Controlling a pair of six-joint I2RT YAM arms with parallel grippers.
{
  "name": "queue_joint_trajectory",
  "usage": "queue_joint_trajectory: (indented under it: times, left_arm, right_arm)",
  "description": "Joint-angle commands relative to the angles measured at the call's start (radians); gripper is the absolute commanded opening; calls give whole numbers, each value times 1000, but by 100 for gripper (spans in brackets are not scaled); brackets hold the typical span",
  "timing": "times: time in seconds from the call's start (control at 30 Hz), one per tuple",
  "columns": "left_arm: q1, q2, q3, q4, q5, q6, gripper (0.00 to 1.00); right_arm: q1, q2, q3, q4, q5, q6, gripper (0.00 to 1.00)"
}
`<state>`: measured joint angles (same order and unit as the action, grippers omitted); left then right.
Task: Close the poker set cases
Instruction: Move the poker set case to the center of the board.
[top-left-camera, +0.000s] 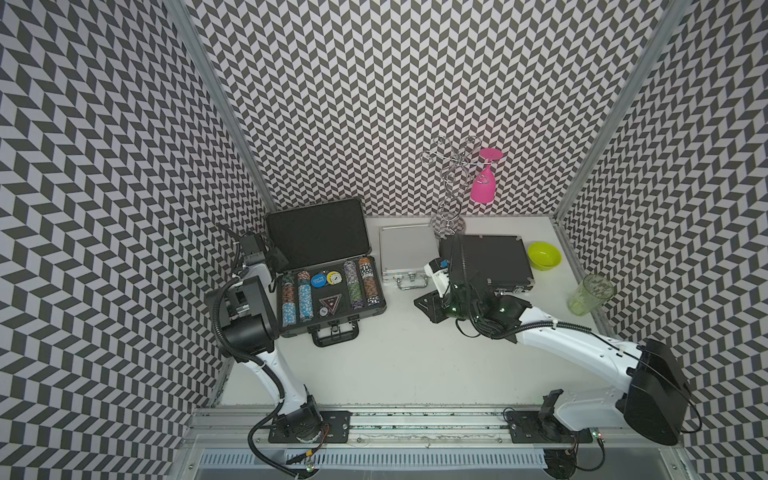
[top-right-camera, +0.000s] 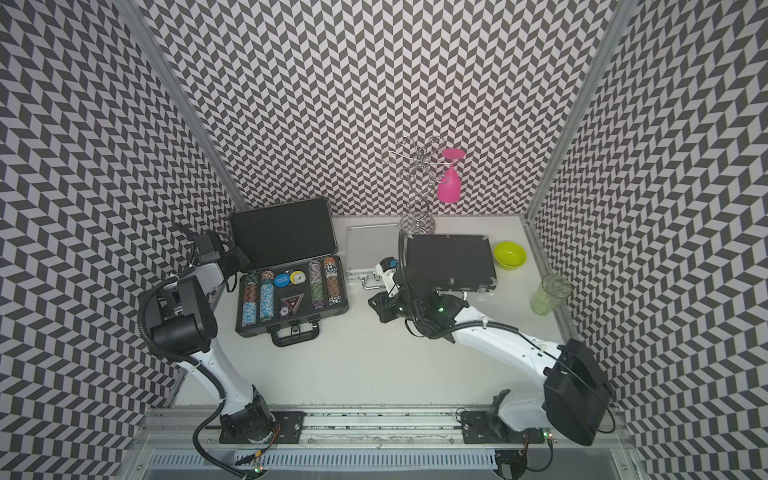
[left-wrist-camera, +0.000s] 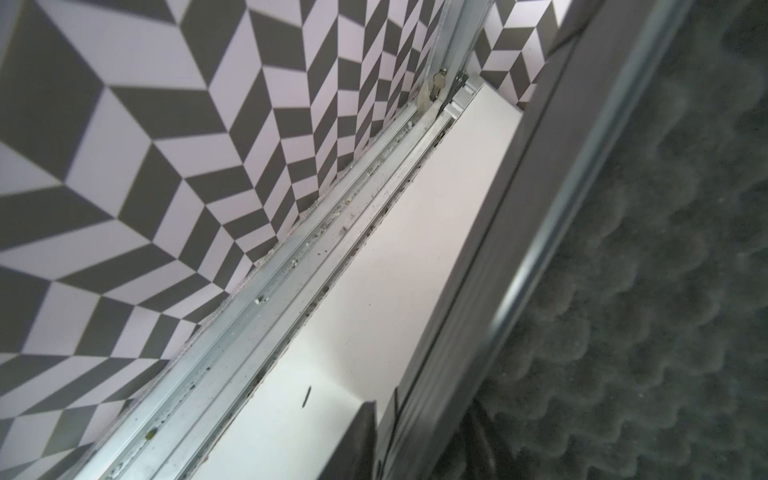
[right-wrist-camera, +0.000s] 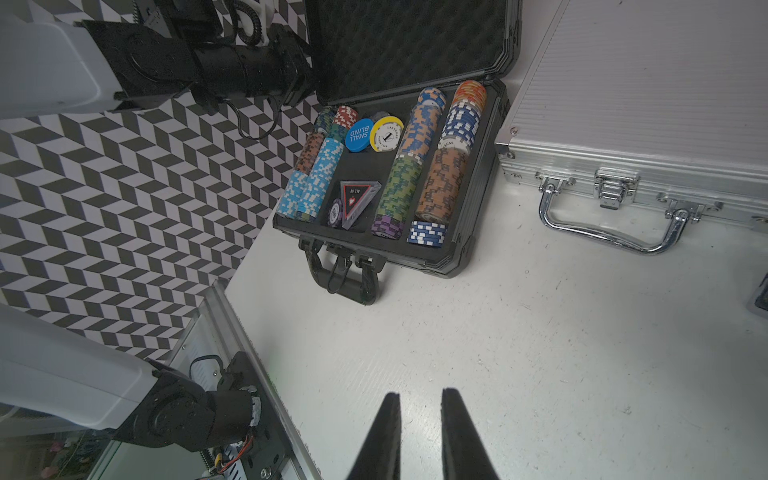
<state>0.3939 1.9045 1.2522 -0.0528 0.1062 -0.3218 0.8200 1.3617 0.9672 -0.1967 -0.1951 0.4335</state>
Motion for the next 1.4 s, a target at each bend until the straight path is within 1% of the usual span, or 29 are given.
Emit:
queue_joint_trajectory:
  times: [0.0,0.03,0.13,0.2,0.3,0.37,0.43,0.5,0.57,0.67,0.83,0.97,1.07,1.13,1.2,1.37]
  left_arm:
    - [-7,-77,47,-37,-34,-64,45]
    - [-8,-95,51,-52,-49,-68,47]
    - [-9,-139,67,-97,-70,-147,48]
    - [-9,-153,78,-108,-48,-193,48]
    - [-6,-143,103,-123,35,-333,49]
    - [-7,-126,93,-65,140,-474,49]
    - [-19,-109,67,53,216,-619,49]
    - [-45,-80,79,137,233,-731,50]
    - [-78,-26,141,182,246,-796,50]
    - [-122,59,269,153,224,-821,51]
    - [-142,147,318,247,194,-931,51]
    - [-152,183,384,207,146,-933,51]
    - [-152,216,414,236,152,-955,51]
    - [-153,242,444,255,157,-949,51]
    - [-155,260,474,230,147,-948,51]
    - [-155,290,502,250,142,-960,50]
  right_arm:
    - [-5,-27,-9,45,1,-6,20]
    - [-6,-23,-7,48,-4,-5,20]
    - [-5,-17,-2,49,-20,-3,20]
    - [-5,-15,-2,50,-25,-1,20]
    - [-5,-14,-5,52,-24,2,20]
    - [-5,-12,-10,54,-26,6,20]
    - [-5,-9,-14,59,-30,12,20]
    - [-4,-6,-18,66,-38,20,20]
    - [-4,-4,-16,69,-44,25,20]
    - [-3,-7,-16,72,-41,28,20]
    - [-4,-6,-18,68,-33,28,20]
    - [-4,-3,-13,70,-33,25,20]
    - [-4,7,-11,75,-41,27,20]
    - [-4,14,-8,78,-44,27,20]
    - [-4,20,-6,76,-48,27,20]
    - [-4,20,-2,78,-47,30,20]
